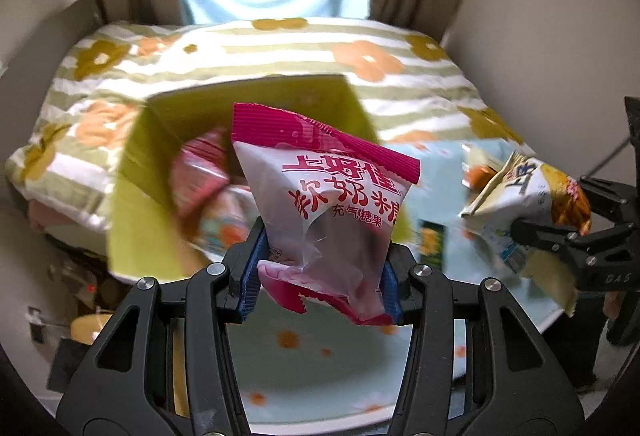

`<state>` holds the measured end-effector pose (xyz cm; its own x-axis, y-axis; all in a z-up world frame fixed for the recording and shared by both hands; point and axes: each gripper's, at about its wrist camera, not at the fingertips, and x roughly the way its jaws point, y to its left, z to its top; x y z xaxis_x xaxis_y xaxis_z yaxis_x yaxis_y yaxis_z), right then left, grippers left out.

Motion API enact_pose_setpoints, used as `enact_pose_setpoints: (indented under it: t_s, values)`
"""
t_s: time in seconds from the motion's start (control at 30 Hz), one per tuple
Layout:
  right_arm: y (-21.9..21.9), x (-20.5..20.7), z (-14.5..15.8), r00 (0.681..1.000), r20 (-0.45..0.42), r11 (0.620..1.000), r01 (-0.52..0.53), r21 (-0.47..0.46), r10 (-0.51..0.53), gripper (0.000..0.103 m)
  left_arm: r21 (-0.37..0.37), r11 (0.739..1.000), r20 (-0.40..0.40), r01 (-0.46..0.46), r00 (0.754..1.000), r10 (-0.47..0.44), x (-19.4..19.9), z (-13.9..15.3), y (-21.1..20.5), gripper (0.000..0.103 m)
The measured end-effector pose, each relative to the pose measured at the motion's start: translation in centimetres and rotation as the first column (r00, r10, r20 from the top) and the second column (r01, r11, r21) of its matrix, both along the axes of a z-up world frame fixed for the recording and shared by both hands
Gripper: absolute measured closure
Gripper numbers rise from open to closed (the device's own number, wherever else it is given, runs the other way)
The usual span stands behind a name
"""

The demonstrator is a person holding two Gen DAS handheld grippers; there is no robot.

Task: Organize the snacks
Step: 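Lift both held bags toward the yellow box, then open both tools over the yellow box to drop the bags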

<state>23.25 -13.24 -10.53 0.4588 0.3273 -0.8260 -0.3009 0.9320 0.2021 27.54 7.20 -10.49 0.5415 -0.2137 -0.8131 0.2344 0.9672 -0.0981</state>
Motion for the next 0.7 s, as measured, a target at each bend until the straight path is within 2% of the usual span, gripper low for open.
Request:
enact_pose_setpoints:
  t_s: [0.17,0.3,0.5,0.53,0.6,0.63,0.7]
  values:
    - [5.4,3.6,1.0,0.998,0.06,1.0,-0.01,0.012,0.009,0.041,0.006,0.999,-0.014,-0.053,0.998,0.053,3.4,-0.8,5.9,0.058]
    - [8.9,6.0,0.9,0.997,0.074,0.998,0.01,0.063,-0.014,0.041,0.021,0.998,-0.057,-0.059,0.997,0.06,5.7,-2.8,9.4,0.058]
    - [12.3,7.6,0.3,0.996,0.074,0.996,0.051,0.076,-0.057,0.041,0.026,0.998,-0.112,-0.057,0.992,0.059,7.6,-6.5,11.0,0.057]
    - [12.5,7.7,0.2,0.996,0.071,0.996,0.057,0.069,-0.062,0.041,0.021,0.998,-0.123,-0.059,0.991,0.061,7.8,-7.0,11.2,0.053]
    - [13.0,8.2,-0.3,0.996,0.057,0.995,0.067,0.067,-0.071,0.041,-0.002,0.998,-0.125,-0.059,0.99,0.058,8.1,-7.2,11.3,0.026]
    - [13.0,8.4,-0.4,0.996,0.048,0.995,0.07,0.074,-0.074,0.041,0.0,0.998,-0.112,-0.066,0.992,0.065,8.1,-7.1,11.4,0.002]
    - [12.9,8.7,-0.7,0.997,0.031,0.994,0.074,0.076,-0.077,0.041,-0.002,0.997,-0.066,-0.083,0.994,0.083,7.8,-6.5,11.6,0.0]
